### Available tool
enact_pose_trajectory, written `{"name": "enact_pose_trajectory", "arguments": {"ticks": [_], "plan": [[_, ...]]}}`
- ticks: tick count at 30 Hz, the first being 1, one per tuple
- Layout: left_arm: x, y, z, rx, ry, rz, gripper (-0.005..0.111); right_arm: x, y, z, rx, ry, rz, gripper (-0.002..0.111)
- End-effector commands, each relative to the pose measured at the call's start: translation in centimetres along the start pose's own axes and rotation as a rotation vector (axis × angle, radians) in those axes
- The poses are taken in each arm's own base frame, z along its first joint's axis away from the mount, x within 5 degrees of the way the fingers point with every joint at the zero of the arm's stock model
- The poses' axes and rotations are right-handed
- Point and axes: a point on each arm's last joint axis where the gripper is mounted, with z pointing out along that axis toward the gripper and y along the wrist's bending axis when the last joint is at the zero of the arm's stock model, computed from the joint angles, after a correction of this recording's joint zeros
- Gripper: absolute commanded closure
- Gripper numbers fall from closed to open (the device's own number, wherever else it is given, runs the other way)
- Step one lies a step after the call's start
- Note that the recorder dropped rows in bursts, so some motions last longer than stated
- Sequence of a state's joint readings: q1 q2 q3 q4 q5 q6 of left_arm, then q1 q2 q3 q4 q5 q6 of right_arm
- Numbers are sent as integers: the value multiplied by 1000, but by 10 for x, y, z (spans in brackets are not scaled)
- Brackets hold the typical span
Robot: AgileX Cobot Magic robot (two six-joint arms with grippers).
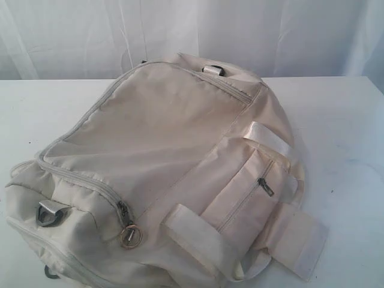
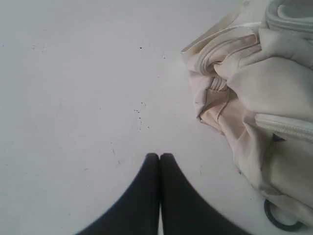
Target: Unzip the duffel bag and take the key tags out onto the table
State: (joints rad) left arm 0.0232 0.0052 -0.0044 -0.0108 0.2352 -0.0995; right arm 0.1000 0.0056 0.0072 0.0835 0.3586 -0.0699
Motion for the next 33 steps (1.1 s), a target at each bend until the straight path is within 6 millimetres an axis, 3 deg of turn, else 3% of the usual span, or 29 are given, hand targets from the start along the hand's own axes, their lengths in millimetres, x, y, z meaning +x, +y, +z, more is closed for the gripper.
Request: {"name": "enact_pose_trajectory", "arguments": {"ticks": [1, 26, 28, 33], "plan": [[1, -1, 0, 10, -5, -10, 107, -4, 0, -1, 2, -30, -10, 108], [-3, -2, 0, 34, -48, -1, 107, -5, 0, -1, -1, -38, -11, 108], [-7, -2, 0, 32, -89, -2, 107, -7, 0, -1, -8, -62, -11, 108], [-17, -1, -2, 30, -206, -15, 107, -29, -1, -5, 9, -306, -10, 108]]}}
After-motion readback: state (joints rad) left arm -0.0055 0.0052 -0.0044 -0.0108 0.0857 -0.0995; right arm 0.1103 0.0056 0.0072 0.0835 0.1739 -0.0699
